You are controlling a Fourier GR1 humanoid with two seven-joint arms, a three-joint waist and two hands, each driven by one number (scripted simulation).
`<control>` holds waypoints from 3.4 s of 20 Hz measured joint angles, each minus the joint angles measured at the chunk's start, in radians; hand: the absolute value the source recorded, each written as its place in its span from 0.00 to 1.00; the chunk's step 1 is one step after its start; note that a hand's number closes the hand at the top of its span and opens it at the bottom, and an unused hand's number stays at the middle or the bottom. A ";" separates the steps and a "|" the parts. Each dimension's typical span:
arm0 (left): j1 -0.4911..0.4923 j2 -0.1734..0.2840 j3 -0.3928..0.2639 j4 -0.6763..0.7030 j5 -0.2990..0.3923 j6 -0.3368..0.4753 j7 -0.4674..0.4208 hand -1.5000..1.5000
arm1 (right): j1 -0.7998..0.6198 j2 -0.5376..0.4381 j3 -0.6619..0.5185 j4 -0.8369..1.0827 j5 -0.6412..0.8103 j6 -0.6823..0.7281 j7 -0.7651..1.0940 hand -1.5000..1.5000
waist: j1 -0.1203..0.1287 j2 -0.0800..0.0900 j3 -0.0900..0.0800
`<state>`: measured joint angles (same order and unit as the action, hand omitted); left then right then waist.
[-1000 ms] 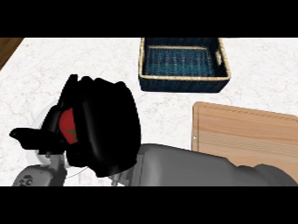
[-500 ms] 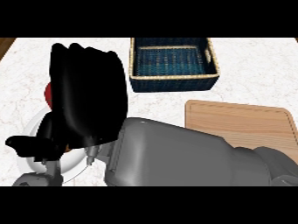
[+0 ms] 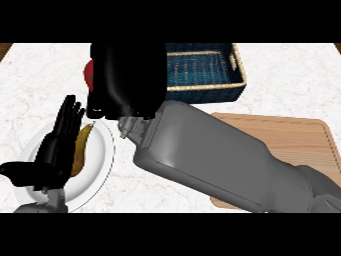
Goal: Pick the tomato from the cutting board and place it in the basket
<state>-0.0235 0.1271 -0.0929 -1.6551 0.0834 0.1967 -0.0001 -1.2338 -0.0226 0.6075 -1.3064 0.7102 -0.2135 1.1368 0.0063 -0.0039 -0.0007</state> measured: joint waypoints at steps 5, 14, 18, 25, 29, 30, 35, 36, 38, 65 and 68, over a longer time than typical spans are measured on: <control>-0.005 -0.002 0.005 -0.016 0.001 -0.002 0.016 0.50 | 0.036 -0.017 -0.077 0.032 0.027 0.011 -0.045 1.00 | -0.003 0.002 0.000; 0.017 -0.005 0.013 -0.039 -0.003 -0.014 0.016 0.50 | 0.147 -0.063 -0.160 0.081 0.054 0.063 -0.159 1.00 | -0.001 0.003 0.001; 0.010 -0.014 0.013 -0.028 -0.012 -0.016 0.017 0.50 | 0.176 -0.048 -0.181 0.142 0.084 0.069 -0.209 1.00 | 0.000 0.004 0.001; 0.016 -0.019 0.028 -0.021 -0.008 -0.037 0.001 0.50 | 0.235 -0.022 -0.250 0.171 0.125 0.056 -0.290 1.00 | 0.000 0.004 0.001; 0.021 -0.026 0.031 -0.019 -0.016 -0.038 0.001 0.50 | 0.286 -0.028 -0.289 0.156 0.132 0.053 -0.343 1.00 | -0.002 0.004 0.001; 0.012 -0.023 0.039 -0.021 -0.008 -0.043 0.012 0.50 | 0.296 -0.023 -0.298 0.162 0.135 0.046 -0.355 1.00 | -0.001 0.004 0.001; -0.001 -0.031 0.042 -0.014 -0.023 -0.037 0.012 0.50 | 0.315 -0.040 -0.369 0.209 0.144 0.016 -0.400 1.00 | -0.001 0.005 0.001; 0.006 -0.040 0.034 -0.007 -0.029 -0.036 -0.003 0.50 | 0.316 -0.034 -0.380 0.225 0.148 0.004 -0.404 0.00 | -0.001 0.005 0.001; 0.007 -0.037 0.039 -0.017 -0.028 -0.040 0.003 0.50 | 0.316 -0.024 -0.396 0.266 0.152 -0.006 -0.423 0.00 | 0.001 0.005 0.001; 0.016 -0.058 0.054 -0.008 -0.048 -0.055 0.000 0.50 | 0.393 -0.096 -0.572 -0.033 0.221 -0.138 -0.466 0.00 | -0.011 0.001 0.001; 0.011 -0.057 0.060 -0.003 -0.048 -0.056 -0.004 0.50 | 0.423 -0.121 -0.617 -0.122 0.186 -0.124 -0.448 0.00 | -0.012 0.000 0.001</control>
<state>-0.0129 0.0699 -0.0332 -1.6582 0.0349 0.1410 -0.0039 -0.8106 -0.1441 -0.0095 -1.4288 0.8960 -0.3376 0.6889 -0.0055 -0.0034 -0.0001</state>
